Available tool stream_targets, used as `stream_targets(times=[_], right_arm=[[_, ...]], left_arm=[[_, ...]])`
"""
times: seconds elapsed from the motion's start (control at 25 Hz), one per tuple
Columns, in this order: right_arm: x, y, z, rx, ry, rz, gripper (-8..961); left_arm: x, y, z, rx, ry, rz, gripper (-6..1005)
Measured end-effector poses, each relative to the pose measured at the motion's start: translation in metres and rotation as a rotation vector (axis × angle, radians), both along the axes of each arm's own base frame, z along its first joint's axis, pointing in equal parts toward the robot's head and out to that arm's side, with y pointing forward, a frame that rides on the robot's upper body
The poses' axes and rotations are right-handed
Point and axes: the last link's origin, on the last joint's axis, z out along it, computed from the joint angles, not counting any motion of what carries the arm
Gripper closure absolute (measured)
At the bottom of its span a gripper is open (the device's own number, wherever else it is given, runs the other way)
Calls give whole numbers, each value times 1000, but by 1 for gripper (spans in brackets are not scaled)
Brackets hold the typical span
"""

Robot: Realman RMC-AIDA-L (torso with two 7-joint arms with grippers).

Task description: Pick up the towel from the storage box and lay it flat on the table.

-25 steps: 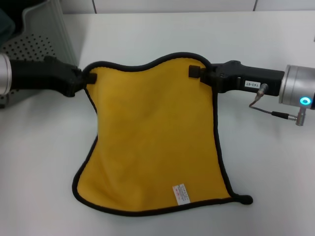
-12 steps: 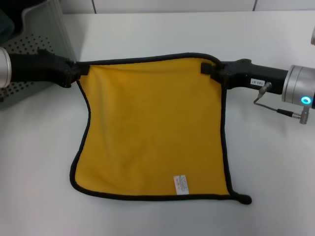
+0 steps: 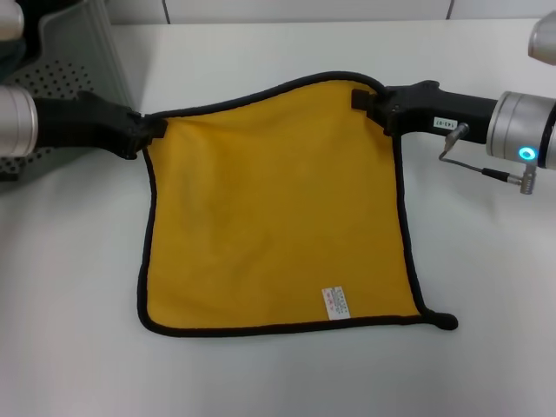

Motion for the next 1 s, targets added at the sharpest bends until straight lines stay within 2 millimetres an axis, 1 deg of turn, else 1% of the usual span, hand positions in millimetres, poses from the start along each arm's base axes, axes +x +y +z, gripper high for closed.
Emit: stream_targets(times=[0.36, 0.56, 0.76, 0.8, 0.88, 0.92, 1.0], right_arm=[[4, 3, -1, 24, -31, -17, 945], [10, 2, 2, 44, -19, -42, 732], [15, -2, 12, 69, 12, -47, 582], [16, -5, 15, 75, 21, -35, 552], [15, -14, 20, 72, 42, 18, 492], [14, -22, 21, 58, 51, 62, 444], [10, -37, 20, 18, 65, 167, 348]], left_arm=[[1, 2, -3, 4, -23, 9, 969], [2, 3, 1, 24, -41, 29, 858], [3, 3, 5, 31, -52, 22, 659], [4, 2, 6, 26, -58, 12, 639], [10, -5, 5, -9, -87, -52, 599], [12, -9, 5, -27, -102, -85, 579], [21, -29, 1, -102, -168, -244, 540]])
